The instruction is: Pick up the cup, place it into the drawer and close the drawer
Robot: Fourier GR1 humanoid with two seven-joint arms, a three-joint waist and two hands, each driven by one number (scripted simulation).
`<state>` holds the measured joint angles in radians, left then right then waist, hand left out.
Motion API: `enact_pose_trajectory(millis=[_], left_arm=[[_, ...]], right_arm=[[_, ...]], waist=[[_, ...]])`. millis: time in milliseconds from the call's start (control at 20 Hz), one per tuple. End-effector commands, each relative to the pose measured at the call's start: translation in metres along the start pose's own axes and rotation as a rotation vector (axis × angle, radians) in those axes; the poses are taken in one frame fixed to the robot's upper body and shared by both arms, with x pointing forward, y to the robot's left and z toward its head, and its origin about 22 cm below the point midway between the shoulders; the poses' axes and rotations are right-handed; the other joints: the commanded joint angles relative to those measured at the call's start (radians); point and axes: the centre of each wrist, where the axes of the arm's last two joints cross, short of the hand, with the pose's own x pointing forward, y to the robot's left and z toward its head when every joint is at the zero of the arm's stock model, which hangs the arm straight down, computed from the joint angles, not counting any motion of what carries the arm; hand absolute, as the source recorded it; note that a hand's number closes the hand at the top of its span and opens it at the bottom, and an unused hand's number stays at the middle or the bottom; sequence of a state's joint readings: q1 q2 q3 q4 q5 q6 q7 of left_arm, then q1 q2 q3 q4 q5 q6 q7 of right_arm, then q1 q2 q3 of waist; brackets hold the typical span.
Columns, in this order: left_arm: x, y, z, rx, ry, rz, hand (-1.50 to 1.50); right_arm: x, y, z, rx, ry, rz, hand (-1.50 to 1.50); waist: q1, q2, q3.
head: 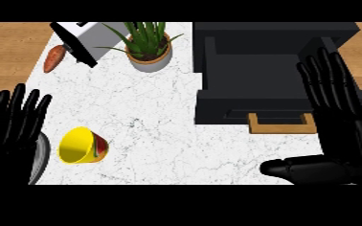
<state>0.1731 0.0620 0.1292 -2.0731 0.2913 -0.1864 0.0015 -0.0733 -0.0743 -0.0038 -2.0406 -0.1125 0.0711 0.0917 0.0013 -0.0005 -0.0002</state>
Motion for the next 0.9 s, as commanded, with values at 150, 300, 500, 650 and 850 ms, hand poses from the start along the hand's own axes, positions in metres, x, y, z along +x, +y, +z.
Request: enact_pose_trajectory(millis=[150, 300, 500, 650, 850], left_arm=[[-0.01, 0.005, 0.006, 0.045, 0.041, -0.021, -1.5], [-0.016, 0.024, -0.002, 0.058, 0.088, -0.02, -1.5], [-0.046, 0.012, 0.013, 0.077, 0.11, -0.047, -1.5], [-0.048, 0.027, 0.052, 0.096, 0.144, -0.048, -1.5], [-0.061, 0.051, 0.033, 0.125, 0.172, -0.089, -1.5]], right_arm=[[-0.007, 0.001, -0.012, -0.02, -0.01, -0.006, -1.5], [-0.004, -0.02, -0.008, -0.007, 0.014, 0.016, -1.5], [0.004, -0.004, -0.001, -0.002, -0.01, 0.012, -1.5], [0.011, -0.008, -0.006, -0.006, -0.012, 0.0, -1.5], [-0.001, 0.012, -0.006, 0.006, 0.011, 0.009, -1.5]], waist=[[0.002, 0.0, 0.0], [-0.001, 0.001, 0.0], [-0.001, 0.0, 0.0], [0.003, 0.0, 0.0], [0.001, 0.001, 0.0]])
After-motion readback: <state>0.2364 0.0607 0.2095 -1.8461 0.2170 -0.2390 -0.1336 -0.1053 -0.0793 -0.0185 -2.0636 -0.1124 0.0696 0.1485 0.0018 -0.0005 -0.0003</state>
